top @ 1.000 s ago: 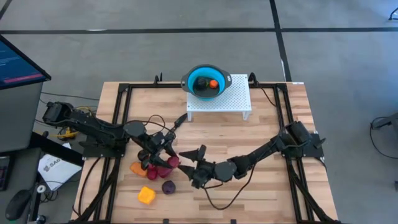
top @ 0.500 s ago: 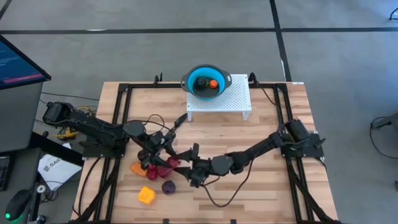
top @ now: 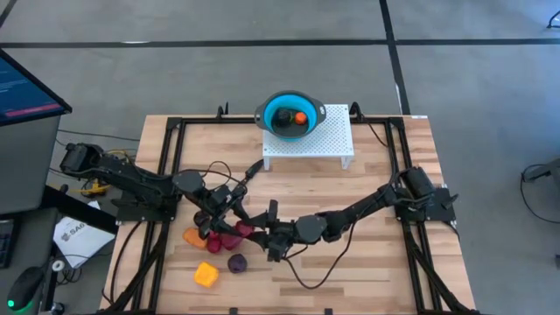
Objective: Pick & Place Fruit
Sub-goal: Put the red pomegranate into the blue strainer bowl on the shelf
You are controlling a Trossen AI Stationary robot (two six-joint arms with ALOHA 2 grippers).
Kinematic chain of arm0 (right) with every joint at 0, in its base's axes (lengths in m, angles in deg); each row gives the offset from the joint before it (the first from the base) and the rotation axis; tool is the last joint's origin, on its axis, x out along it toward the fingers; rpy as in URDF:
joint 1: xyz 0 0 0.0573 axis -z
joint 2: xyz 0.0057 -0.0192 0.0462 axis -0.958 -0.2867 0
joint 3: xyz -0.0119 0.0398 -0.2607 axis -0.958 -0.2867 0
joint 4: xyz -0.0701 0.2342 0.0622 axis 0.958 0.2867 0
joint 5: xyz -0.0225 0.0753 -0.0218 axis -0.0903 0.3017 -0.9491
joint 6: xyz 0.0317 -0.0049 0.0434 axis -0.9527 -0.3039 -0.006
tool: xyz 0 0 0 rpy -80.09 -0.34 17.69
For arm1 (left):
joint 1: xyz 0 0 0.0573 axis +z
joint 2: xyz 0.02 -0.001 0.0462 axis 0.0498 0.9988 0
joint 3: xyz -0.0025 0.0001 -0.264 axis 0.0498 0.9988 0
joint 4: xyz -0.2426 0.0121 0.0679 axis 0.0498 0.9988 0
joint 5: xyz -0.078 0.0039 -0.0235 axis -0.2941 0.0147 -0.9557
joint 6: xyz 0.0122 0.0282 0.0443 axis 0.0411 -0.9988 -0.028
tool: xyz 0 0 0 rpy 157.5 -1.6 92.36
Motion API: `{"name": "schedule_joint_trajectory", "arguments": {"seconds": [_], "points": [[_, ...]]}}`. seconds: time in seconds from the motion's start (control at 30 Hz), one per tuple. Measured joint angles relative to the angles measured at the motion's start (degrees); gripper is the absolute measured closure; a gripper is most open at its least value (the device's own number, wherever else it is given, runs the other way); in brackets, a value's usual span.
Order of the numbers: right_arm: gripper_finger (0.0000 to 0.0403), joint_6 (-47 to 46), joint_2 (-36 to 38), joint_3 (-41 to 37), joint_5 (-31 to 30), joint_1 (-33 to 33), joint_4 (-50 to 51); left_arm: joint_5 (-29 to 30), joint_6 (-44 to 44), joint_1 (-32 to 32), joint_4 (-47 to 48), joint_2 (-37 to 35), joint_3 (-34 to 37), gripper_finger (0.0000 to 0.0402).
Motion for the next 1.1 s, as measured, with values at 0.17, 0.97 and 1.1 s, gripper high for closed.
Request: {"name": "schedule_joint_trajectory", "arguments": {"seconds": [0.17, 0.97, 1.1], "points": [[0.0225, -8.0, 0.0, 0.0, 0.0, -0.2, 1.7, 0.9, -0.9, 0.0, -0.1, 0.0, 0.0, 0.0157], [0.0221, -77.1, 11.6, 0.0, 2.5, -5.9, 74.1, 6.4, -9.1, 0.0, 0.3, 0.0, 0.0, 0.0084], [0.0222, -86.3, 18.3, 0.0, 7.8, -3.5, 90.9, 6.4, -9.5, 0.0, 0.5, 0.0, 0.0, 0.0086]]}}
